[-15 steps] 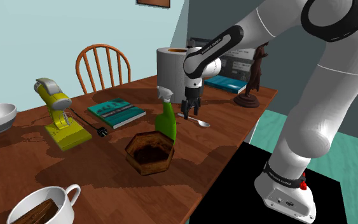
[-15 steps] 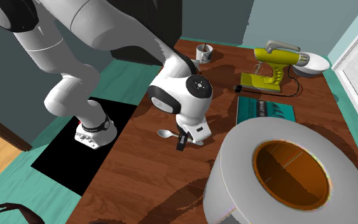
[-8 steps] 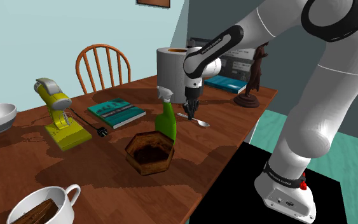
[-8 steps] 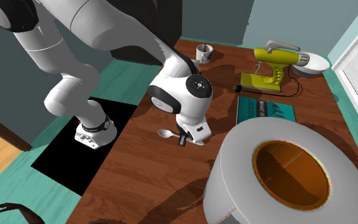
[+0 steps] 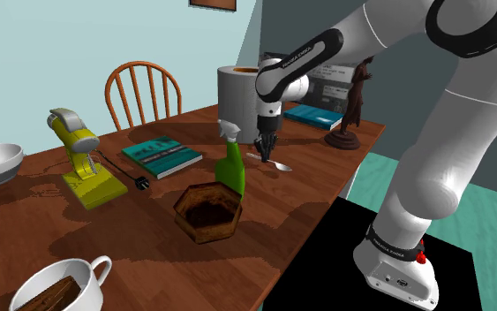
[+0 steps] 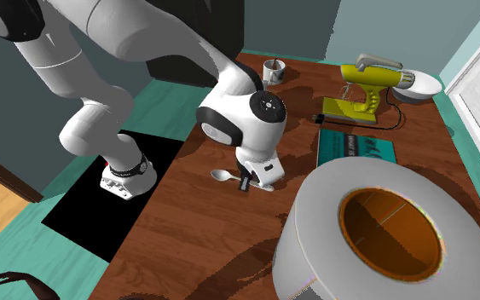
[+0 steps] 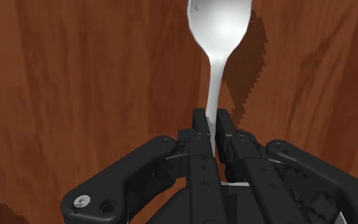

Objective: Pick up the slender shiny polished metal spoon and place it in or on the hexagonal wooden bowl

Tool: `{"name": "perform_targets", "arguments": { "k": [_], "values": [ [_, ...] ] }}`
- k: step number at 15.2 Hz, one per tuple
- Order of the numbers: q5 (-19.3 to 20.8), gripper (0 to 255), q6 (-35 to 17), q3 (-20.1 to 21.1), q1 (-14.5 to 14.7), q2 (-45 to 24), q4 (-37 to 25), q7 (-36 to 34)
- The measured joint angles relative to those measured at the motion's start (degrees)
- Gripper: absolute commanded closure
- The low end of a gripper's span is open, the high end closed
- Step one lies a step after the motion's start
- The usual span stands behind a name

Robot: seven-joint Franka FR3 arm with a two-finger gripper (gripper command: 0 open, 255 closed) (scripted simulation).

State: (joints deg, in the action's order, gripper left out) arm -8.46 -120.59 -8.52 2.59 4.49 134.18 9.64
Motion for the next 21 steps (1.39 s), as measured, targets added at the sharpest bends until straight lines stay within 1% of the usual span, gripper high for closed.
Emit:
{"name": "perform_targets", "arguments": {
  "k": [10,21],
  "values": [
    [1.20,255,7.95,0.01,-0.21,3.83,-4.27,-1.46],
    [1.90,255,16.27,0.17,-0.24,6.58,-9.97,-2.88]
  ]
}}
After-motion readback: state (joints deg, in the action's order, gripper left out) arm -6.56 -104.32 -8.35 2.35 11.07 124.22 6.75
